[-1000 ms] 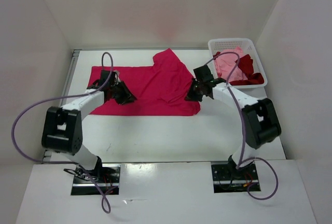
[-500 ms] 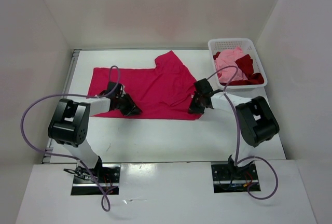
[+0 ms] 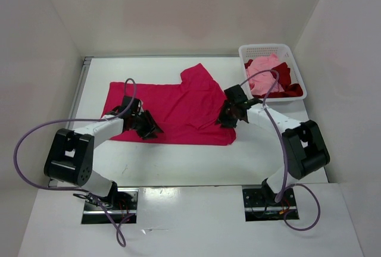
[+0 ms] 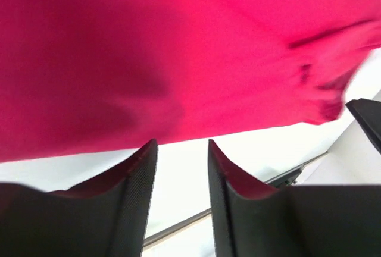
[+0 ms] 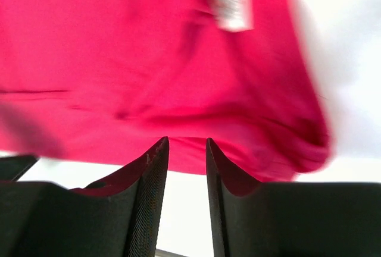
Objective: Fold and stack the t-shirts
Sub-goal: Fold the flattened tshirt in 1/3 of the way
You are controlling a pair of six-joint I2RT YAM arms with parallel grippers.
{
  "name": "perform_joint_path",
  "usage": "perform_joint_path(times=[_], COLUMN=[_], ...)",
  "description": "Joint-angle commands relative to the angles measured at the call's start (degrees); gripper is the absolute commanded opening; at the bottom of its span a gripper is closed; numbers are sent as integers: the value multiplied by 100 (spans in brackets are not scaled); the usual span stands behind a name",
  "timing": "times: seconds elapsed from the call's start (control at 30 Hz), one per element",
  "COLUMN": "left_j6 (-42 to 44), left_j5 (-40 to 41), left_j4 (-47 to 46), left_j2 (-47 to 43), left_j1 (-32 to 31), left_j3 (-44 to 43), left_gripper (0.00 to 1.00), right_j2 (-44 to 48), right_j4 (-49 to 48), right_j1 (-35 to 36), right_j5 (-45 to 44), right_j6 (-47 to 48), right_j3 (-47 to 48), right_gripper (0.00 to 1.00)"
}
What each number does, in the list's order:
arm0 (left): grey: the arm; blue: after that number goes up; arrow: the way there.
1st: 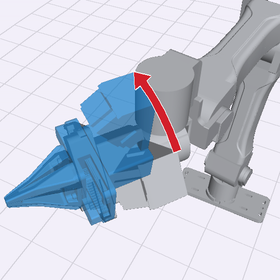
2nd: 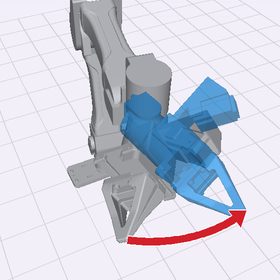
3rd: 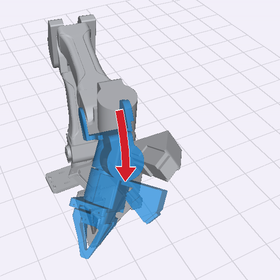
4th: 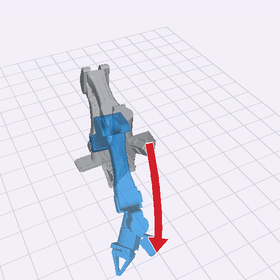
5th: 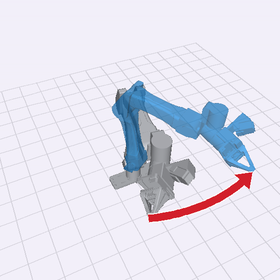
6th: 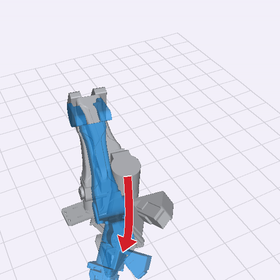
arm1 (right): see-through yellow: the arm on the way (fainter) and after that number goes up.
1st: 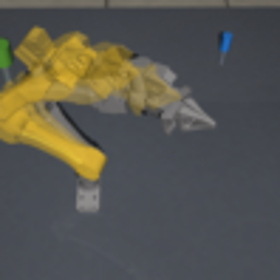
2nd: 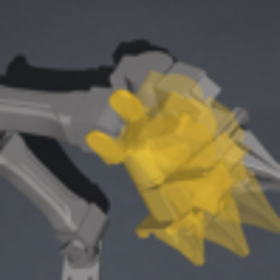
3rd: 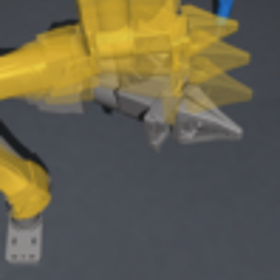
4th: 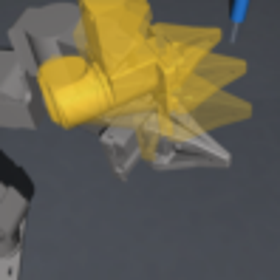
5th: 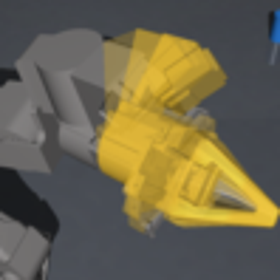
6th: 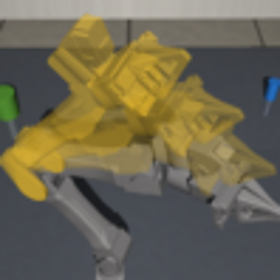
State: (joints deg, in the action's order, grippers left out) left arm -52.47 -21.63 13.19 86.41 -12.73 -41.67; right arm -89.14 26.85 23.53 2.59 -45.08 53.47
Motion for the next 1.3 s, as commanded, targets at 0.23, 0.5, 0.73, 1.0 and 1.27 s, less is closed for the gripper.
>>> perform_joint_path(times=[0.23,0.5,0.73,1.0,1.27], left_j6=[255,307,307,255,255], left_j5=[335,387,387,387,387], left_j4=[-1,-124,-176,-229,-229], left_j2=[-2,324,324,438,490], left_j1=[-36,16,16,16,69], left_j3=[-887,-887,-720,-720,-781], left_gripper=[44,41,41,41,41], right_j2=[-691,-1377,-1614,-1940,-2439], right_j4=[-514,-769,-769,-716,-102], right_j1=[608,714,820,881,881], right_j5=[620,786,840,831,418], right_j6=[96,43,43,96,526], right_j3=[1015,1235,1341,1658,2755], right_gripper=[30,41,44,32,16])
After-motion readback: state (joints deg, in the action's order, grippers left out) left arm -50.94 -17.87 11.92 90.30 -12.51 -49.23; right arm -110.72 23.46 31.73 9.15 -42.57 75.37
